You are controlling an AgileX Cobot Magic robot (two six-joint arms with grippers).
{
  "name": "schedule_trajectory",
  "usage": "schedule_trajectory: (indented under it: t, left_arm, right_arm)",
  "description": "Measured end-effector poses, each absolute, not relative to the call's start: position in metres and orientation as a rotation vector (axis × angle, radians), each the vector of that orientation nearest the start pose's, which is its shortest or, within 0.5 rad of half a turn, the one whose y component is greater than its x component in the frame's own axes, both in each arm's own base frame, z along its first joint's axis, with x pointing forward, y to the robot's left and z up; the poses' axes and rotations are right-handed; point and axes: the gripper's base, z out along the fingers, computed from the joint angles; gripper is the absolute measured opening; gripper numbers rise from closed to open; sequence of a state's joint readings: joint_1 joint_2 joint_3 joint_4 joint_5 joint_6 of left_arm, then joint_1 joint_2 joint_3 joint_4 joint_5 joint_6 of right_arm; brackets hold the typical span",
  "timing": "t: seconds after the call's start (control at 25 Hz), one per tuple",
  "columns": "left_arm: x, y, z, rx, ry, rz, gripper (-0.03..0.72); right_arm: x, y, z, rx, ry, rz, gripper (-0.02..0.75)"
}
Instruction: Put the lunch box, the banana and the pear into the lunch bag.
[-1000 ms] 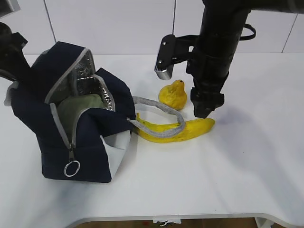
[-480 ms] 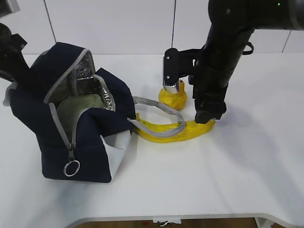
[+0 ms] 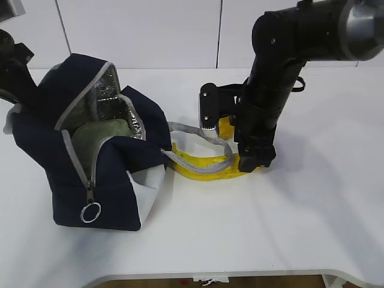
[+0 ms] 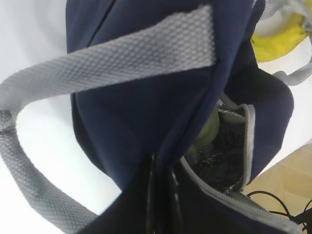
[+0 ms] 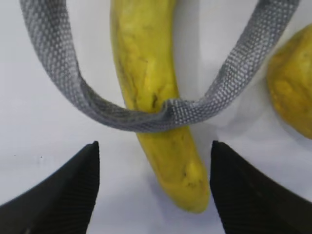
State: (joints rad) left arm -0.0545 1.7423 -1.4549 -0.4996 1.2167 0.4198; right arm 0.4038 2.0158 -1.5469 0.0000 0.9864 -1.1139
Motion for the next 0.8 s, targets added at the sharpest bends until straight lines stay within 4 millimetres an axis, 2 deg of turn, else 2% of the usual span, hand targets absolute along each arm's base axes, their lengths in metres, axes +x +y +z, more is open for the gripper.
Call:
schedule_trajectory:
  t: [0.32, 0.56, 0.8]
  left_arm:
    - [0.350, -0.060, 0.287, 0.472, 2.796, -0.645, -0.006]
    - [0.350, -0.060, 0.287, 0.472, 2.796, -0.645, -0.006]
    - [0.350, -0.060, 0.287, 0.473, 2.797, -0.642, -0.006]
  right_arm:
    - [0.387, 0.166, 0.190, -2.021, 2.121, -0.115, 0.541]
    - [0.390, 0.166, 0.175, -2.044, 2.142, -0.100, 0.541]
    - [0.389, 0.166, 0.175, -2.040, 2.148, -0.098, 0.541]
